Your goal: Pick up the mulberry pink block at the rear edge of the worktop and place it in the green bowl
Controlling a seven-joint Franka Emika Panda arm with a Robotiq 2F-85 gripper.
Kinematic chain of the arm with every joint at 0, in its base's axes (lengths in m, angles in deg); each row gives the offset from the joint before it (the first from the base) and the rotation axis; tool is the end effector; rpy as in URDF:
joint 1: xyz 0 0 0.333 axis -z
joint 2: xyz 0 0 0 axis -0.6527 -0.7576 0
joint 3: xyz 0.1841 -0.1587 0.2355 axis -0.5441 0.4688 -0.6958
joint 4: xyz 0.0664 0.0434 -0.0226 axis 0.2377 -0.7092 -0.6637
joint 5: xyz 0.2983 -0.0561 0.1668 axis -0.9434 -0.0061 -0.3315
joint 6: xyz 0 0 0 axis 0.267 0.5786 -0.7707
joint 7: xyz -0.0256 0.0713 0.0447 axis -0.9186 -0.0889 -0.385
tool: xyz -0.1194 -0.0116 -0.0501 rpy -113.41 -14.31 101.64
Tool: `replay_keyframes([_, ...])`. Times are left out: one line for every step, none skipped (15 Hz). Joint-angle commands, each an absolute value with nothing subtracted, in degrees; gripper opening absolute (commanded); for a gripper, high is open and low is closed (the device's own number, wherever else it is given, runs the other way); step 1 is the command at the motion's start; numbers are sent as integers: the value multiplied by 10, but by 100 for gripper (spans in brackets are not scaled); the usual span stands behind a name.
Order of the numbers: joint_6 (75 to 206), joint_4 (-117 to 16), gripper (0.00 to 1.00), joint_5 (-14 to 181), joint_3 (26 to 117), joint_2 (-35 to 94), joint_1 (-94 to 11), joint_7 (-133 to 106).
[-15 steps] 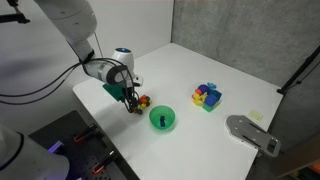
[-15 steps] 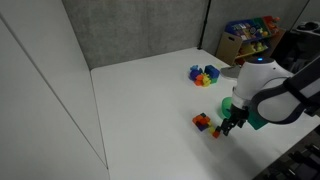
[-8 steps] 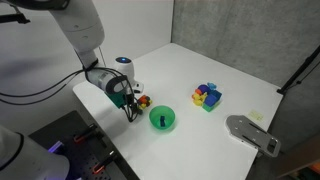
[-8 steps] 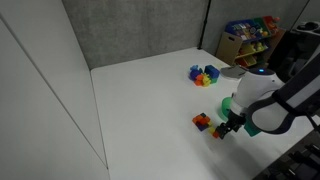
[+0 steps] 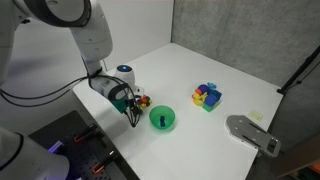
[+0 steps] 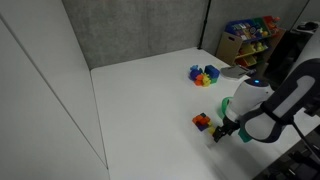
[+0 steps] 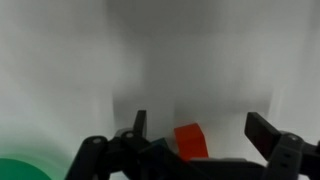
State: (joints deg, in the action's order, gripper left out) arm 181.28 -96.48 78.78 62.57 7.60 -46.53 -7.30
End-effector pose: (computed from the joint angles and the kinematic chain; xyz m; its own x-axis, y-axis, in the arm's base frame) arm 0.4512 0.0881 0.0848 0.9984 -0.0438 -0.0358 -0.0456 -0.9977 -0.0496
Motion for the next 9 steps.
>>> replay_keyframes([1829,-930,100,781,611,39,-448,-105])
replay_keyframes([1832,-924,100,782,608,32,-445,-110])
replay_keyframes([1834,-917,100,784,606,25,-443,-115])
replay_keyframes([1834,-911,100,785,604,19,-441,-121])
replay_keyframes([1835,-906,100,786,601,15,-438,-126])
replay_keyframes([1834,-902,100,787,596,12,-434,-131])
replay_keyframes([1835,-900,100,787,593,11,-432,-136])
replay_keyframes([1834,-899,100,788,592,11,-431,-141])
replay_keyframes([1832,-898,100,788,589,11,-429,-144])
